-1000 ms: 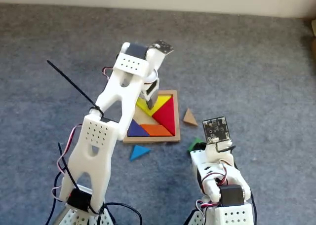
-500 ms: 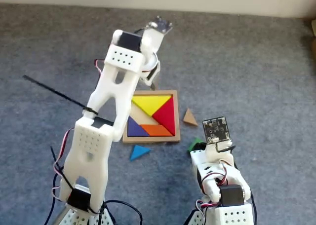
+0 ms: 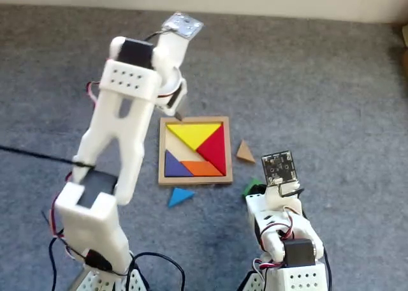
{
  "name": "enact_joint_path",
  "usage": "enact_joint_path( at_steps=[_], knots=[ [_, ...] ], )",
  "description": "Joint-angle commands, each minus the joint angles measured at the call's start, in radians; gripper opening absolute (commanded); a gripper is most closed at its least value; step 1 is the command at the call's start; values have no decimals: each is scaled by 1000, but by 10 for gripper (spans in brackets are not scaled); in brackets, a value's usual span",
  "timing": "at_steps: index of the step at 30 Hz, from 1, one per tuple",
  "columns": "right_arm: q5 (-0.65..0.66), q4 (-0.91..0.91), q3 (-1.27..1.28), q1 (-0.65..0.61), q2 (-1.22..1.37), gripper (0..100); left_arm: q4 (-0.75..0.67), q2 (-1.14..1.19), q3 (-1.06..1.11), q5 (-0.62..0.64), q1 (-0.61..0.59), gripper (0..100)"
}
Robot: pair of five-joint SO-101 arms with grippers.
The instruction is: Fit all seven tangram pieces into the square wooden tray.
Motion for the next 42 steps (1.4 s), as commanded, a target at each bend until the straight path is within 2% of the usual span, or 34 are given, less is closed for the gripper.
enact_joint_path(
  at_steps=[1, 5, 10, 14, 23, 26, 28, 32, 36, 42],
  knots=[
    [3, 1, 151, 10, -5, 29, -3, -179, 93, 3, -56, 210],
    [3, 1, 151, 18, -5, 29, -18, -323, 262, 6, -116, 210],
    [3, -4, 151, 51, -5, 29, -137, -509, 536, 3, -189, 210],
    [3, -4, 151, 51, -5, 29, -233, -653, 777, 3, -186, 213],
    [3, -4, 151, 51, -5, 29, -368, -751, 1122, -63, 12, 218],
    [3, -4, 151, 51, -5, 29, -404, -751, 1188, -58, 77, 270],
    [3, -4, 151, 51, -5, 29, -439, -751, 1231, -12, 122, 295],
    [3, -4, 151, 51, -5, 29, -529, -750, 1310, 12, 189, 300],
    [3, -2, 151, 53, -5, 29, -597, -750, 1368, 12, 219, 300],
    [3, -2, 151, 53, -5, 29, -624, -723, 1391, 12, 223, 302]
  ],
)
